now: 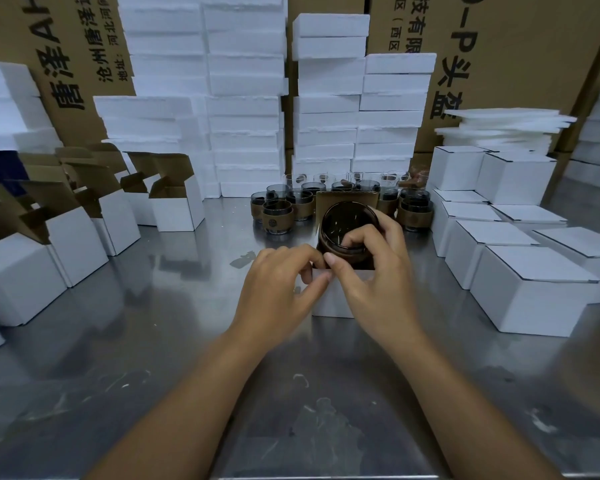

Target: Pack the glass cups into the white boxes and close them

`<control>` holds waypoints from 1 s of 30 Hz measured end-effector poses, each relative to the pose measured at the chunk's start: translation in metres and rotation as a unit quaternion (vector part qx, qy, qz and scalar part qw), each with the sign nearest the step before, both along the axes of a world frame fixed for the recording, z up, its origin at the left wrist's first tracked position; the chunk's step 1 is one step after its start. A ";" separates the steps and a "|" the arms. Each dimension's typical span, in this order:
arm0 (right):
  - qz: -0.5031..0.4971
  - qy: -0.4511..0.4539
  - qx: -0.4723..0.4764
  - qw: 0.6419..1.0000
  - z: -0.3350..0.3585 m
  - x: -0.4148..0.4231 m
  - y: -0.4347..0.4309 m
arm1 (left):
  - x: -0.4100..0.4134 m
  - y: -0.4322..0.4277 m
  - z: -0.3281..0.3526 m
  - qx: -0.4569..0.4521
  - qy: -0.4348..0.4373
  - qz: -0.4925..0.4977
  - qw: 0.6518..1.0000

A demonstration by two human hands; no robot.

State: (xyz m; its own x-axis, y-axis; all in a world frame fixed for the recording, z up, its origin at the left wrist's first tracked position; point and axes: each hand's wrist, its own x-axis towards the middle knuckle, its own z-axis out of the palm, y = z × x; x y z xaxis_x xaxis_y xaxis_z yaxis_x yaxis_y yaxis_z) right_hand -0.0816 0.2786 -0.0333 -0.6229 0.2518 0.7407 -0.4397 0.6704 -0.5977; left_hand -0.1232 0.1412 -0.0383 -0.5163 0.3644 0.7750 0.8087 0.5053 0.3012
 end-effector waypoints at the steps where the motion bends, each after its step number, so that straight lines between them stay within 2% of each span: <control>1: 0.001 -0.005 0.004 1.000 0.000 0.000 0.001 | 0.000 0.000 0.000 0.002 -0.003 0.000 1.000; 7: 0.016 -0.059 0.015 0.998 0.001 0.002 0.002 | -0.001 -0.001 0.001 0.005 -0.012 -0.010 1.000; 12: -0.008 -0.093 0.114 0.989 -0.004 -0.001 0.005 | -0.003 -0.001 -0.001 0.010 -0.005 -0.016 1.000; 15: -0.010 -0.089 0.125 0.988 -0.004 -0.002 0.004 | -0.004 -0.001 -0.002 0.010 -0.001 -0.021 1.000; 18: -0.006 -0.021 0.022 1.000 0.001 -0.001 -0.001 | -0.004 -0.002 0.000 0.044 -0.022 -0.039 0.998; 21: -0.018 0.032 -0.142 0.989 0.006 -0.001 -0.001 | -0.003 -0.002 0.004 0.144 -0.101 -0.073 0.982; 23: -0.018 -0.013 -0.259 0.966 0.008 -0.003 0.003 | -0.004 -0.001 0.008 0.196 -0.184 -0.081 0.960; 25: -0.008 -0.093 -0.334 0.938 0.008 -0.006 0.007 | -0.008 0.001 0.009 0.219 -0.275 -0.077 0.933; 27: 0.016 -0.163 -0.370 0.914 0.007 -0.009 0.010 | -0.011 0.003 0.007 0.226 -0.347 -0.082 0.906; 30: 0.032 -0.197 -0.366 0.909 0.006 -0.010 0.009 | -0.014 0.006 0.003 0.233 -0.422 -0.104 0.870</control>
